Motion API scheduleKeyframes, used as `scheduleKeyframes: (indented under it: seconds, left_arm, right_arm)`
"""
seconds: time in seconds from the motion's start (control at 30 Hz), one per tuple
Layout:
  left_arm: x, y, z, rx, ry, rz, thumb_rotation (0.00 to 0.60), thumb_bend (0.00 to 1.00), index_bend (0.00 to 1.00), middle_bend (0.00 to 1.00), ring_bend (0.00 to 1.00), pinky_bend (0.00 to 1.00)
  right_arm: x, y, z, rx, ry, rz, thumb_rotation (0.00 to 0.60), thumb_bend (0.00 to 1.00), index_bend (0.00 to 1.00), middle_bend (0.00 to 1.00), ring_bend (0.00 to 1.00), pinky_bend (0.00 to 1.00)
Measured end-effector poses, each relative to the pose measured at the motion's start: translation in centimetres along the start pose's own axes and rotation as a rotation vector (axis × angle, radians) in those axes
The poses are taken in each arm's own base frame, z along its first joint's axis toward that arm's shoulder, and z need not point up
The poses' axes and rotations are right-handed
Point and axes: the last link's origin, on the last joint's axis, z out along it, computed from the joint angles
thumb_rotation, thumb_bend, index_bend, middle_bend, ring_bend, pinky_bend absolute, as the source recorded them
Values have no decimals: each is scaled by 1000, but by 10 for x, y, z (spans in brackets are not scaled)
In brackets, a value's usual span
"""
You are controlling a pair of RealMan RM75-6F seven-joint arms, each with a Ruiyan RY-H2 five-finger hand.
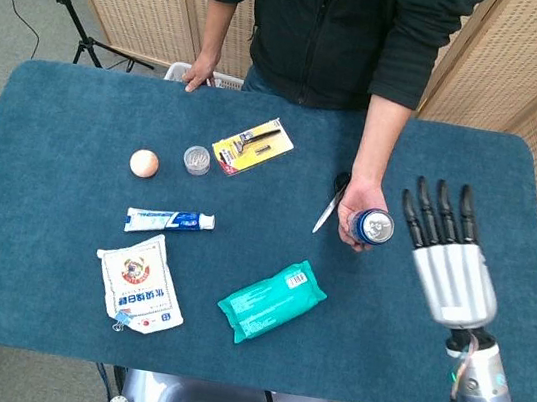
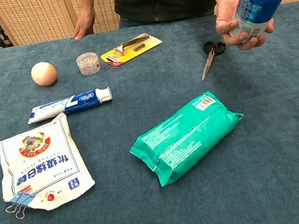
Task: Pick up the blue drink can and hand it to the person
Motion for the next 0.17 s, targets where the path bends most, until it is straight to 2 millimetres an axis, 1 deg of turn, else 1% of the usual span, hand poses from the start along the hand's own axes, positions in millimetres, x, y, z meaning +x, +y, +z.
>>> scheduleKeyframes:
  seconds: [0.07,0.17]
  left_arm:
    - [-1,1,0,-4,2,6,600,0,0,0,0,0]
    - [-2,3,-1,-9,6,13,600,0,0,0,0,0]
  right_arm:
    - [-10,6,-13,-36,-32,125,600,0,0,0,0,63]
    - [-29,13,-38,-97,-78,323,600,0,0,0,0,56]
